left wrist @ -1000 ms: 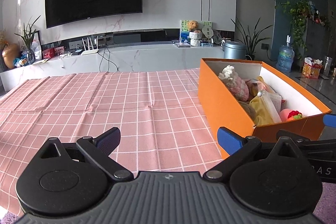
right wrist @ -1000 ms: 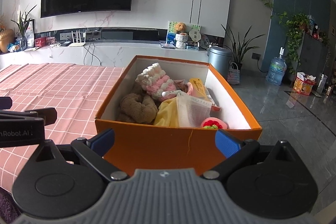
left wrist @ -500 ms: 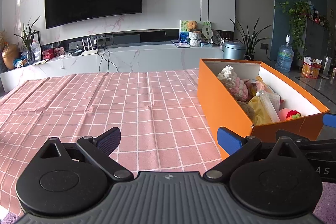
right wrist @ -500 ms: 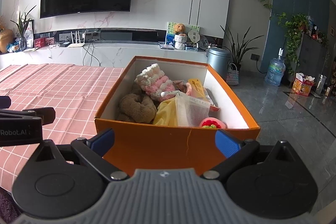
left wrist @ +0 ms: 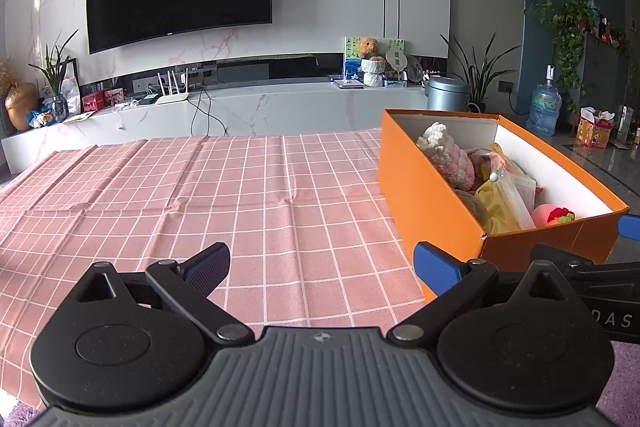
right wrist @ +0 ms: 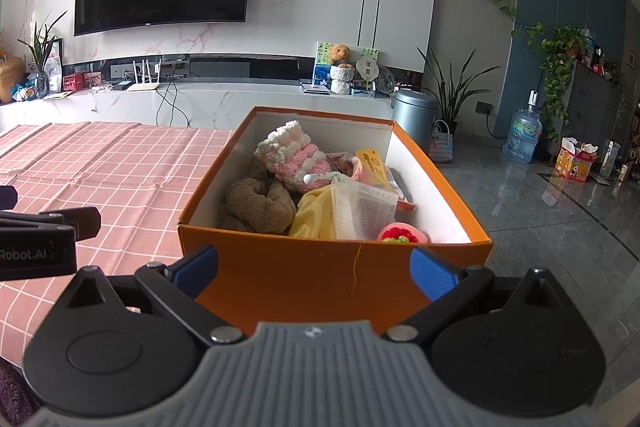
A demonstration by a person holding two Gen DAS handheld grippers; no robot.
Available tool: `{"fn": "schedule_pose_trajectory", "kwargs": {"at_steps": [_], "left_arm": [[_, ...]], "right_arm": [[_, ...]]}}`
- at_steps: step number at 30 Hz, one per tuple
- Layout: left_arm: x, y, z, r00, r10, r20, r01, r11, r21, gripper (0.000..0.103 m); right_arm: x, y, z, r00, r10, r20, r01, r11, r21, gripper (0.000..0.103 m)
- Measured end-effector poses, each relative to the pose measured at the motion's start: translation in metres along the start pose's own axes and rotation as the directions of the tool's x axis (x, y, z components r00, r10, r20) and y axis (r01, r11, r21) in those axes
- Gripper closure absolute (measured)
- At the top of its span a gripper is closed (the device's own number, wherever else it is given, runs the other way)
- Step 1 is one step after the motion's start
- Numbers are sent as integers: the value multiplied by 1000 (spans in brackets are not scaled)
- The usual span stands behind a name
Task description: Organize soft objects
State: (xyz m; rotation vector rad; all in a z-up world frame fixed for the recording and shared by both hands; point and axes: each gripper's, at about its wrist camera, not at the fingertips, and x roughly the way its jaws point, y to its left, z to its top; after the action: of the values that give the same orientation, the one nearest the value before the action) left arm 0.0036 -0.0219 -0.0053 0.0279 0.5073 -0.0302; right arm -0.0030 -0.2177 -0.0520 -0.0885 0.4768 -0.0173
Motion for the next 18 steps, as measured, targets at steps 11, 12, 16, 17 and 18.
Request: {"fn": "schedule_pose_trajectory", "kwargs": {"at_steps": [11, 12, 16, 17, 18], "left_arm": [[0, 0, -1, 1000, -5, -2, 5, 1000, 1, 0], [0, 1, -1, 1000, -5, -2, 5, 1000, 2, 0], [1, 0, -1, 1000, -5, -3, 5, 1000, 2, 0], [1, 1, -2, 1000, -6, -3, 6, 1000, 2, 0], [0, 1, -2, 1000, -6, -4, 6, 1000, 0, 0]], "right_arm": [[1, 1, -1, 1000, -6, -11, 6, 1000, 6, 3], [1, 1, -1, 1000, -6, -13, 6, 1000, 6, 3], [1, 1, -1, 1000, -7, -14, 7, 1000, 6, 3], [1, 1, -1, 1000, -7, -14, 8, 1000, 6, 3], [1, 1, -1, 1000, -7, -14, 7, 1000, 6, 3]]}}
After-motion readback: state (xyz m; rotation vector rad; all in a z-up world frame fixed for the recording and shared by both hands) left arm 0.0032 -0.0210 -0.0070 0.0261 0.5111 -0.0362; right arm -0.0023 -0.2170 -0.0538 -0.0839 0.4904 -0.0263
